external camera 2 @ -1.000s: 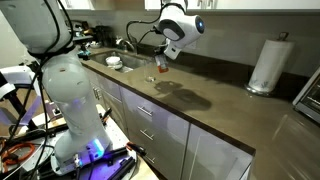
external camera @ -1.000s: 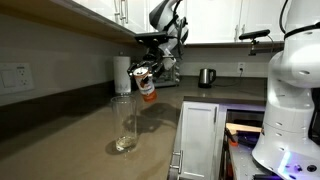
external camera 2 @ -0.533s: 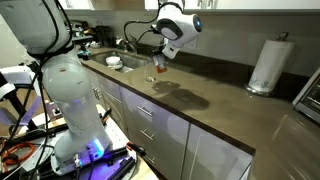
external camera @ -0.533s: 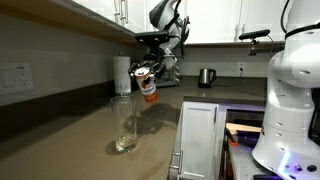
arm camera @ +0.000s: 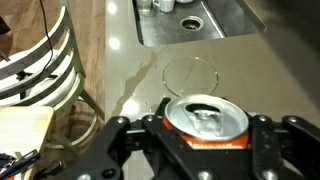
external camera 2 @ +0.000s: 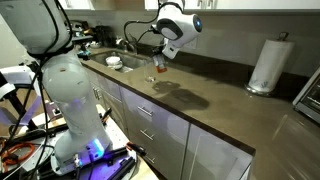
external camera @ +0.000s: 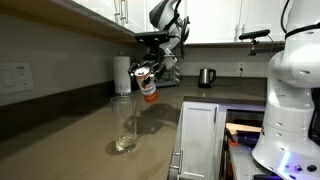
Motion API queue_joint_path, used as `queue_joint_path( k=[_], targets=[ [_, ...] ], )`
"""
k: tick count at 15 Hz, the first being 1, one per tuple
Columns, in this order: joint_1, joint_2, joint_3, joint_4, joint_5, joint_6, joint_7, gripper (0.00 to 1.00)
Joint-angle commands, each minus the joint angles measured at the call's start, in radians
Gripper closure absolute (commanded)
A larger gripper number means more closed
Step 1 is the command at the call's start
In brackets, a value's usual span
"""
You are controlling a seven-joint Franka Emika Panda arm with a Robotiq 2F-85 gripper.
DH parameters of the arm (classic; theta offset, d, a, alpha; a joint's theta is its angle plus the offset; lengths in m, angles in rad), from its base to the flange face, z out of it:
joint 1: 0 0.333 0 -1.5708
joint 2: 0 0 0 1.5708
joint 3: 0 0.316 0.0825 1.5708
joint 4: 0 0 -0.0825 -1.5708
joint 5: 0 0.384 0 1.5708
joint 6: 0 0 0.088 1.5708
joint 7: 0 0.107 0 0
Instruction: Pour the contents of the can into the glass
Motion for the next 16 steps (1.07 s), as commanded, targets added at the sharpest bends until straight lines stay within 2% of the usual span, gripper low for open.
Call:
queue_joint_path(
  k=[1, 7, 8, 16],
  targets=[
    [-0.005, 0.001, 0.003, 0.002, -0.002, -0.003, 0.001, 0.49],
    [-0.005, 0.001, 0.003, 0.002, -0.002, -0.003, 0.001, 0.49],
    [-0.004, -0.006, 0.005, 0.000, -0.007, 0.000, 0.009, 0.74],
    [-0.001, -0.008, 0.012, 0.000, -0.031, 0.008, 0.041, 0.74]
  ],
)
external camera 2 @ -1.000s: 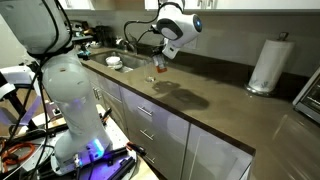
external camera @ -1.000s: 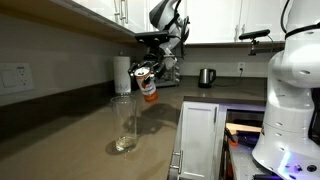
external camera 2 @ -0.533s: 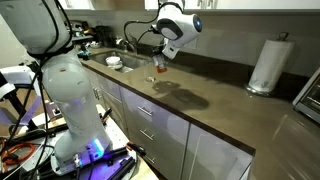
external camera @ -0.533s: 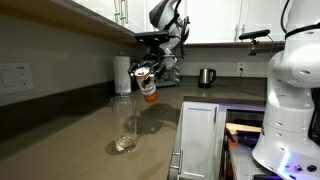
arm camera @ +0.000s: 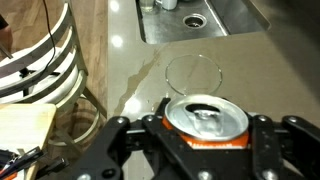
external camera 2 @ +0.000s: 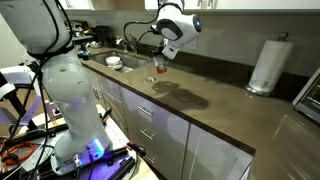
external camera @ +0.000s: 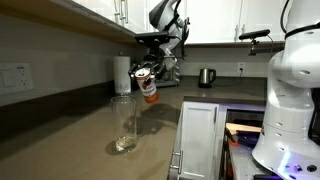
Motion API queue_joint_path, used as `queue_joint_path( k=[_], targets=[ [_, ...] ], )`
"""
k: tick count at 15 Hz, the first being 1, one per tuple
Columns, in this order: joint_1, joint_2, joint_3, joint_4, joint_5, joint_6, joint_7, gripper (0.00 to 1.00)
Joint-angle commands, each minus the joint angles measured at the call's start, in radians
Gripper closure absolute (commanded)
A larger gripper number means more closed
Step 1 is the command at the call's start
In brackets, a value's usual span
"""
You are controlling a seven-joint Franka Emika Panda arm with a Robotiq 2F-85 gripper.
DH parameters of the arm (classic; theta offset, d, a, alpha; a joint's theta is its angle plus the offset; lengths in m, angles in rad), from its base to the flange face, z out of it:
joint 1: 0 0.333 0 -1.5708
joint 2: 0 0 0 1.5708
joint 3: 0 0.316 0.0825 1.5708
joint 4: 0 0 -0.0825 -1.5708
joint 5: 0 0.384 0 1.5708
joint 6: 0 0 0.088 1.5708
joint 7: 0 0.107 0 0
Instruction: Pour the contents of the can into the glass
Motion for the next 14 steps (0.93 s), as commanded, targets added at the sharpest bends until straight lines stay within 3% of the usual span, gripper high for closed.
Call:
queue_joint_path(
  k=[1, 14],
  targets=[
    [-0.001, -0.022, 0.010, -0.004, -0.027, 0.014, 0.052, 0.74],
    [0.006, -0.143, 0.070, 0.009, -0.173, 0.018, 0.267, 0.74]
  ],
)
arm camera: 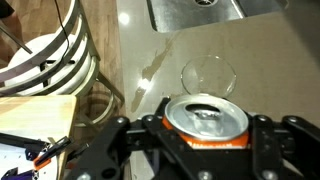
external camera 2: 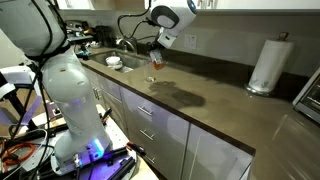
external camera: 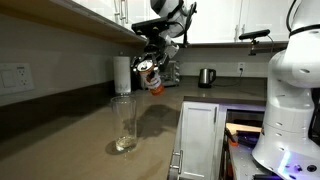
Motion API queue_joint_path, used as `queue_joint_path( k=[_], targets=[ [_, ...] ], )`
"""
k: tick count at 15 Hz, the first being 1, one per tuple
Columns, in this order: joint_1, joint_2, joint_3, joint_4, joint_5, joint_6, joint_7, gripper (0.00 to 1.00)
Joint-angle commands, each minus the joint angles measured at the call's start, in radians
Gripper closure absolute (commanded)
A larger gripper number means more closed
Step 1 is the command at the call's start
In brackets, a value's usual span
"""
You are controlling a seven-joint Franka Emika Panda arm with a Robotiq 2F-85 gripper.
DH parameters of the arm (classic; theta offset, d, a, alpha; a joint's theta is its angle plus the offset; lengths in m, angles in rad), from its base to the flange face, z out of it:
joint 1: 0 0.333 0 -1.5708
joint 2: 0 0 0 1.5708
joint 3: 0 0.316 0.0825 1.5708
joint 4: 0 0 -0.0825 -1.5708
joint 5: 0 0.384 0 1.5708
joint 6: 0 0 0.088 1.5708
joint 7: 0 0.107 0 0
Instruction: Pour the contents of the can into the glass
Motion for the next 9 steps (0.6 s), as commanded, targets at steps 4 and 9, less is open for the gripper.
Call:
queue_joint_path(
  k=[4, 9],
  targets=[
    [0.010, -0.026, 0.031, 0.044, -0.043, -0.005, 0.050, 0.74],
    [0.014, -0.004, 0.054, 0.092, -0.083, -0.006, 0.078, 0.74]
  ],
)
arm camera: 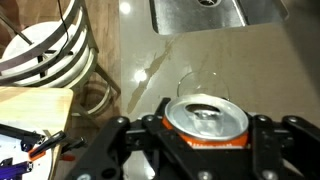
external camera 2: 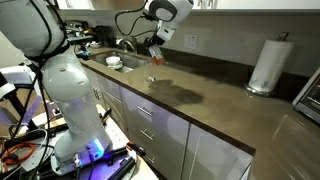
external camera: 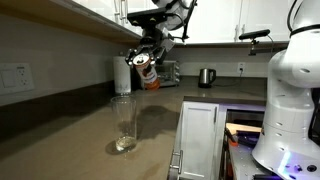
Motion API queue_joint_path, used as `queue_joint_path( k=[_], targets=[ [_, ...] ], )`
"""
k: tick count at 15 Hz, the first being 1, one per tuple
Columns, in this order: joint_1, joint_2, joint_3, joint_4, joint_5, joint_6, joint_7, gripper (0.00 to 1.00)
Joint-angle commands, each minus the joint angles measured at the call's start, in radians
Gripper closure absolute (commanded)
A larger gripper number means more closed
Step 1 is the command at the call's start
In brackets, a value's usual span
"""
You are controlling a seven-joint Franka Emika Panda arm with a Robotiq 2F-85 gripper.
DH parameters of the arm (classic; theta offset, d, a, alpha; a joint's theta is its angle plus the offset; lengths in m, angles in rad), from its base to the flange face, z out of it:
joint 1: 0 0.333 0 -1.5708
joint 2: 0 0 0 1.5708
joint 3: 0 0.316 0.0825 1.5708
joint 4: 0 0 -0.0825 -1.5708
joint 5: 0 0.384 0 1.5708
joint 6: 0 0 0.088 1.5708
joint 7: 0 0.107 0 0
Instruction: Pour the contents of the can into the glass
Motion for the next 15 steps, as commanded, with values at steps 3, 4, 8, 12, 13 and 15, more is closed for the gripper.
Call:
queue_joint_path(
  k=[3, 4, 8, 12, 13, 15],
  targets=[
    [0.017, 0.030, 0.019, 0.078, -0.091, -0.008, 0.108, 0.74],
    [0.020, 0.037, 0.024, 0.090, -0.110, -0.008, 0.126, 0.74],
    [0.044, 0.073, 0.037, 0.145, -0.163, -0.020, 0.186, 0.74],
    [0.075, 0.118, 0.051, 0.201, -0.232, -0.027, 0.263, 0.74],
    [0.084, 0.127, 0.057, 0.212, -0.260, -0.027, 0.297, 0.74],
    [0.100, 0.141, 0.066, 0.230, -0.319, -0.031, 0.369, 0.74]
  ],
)
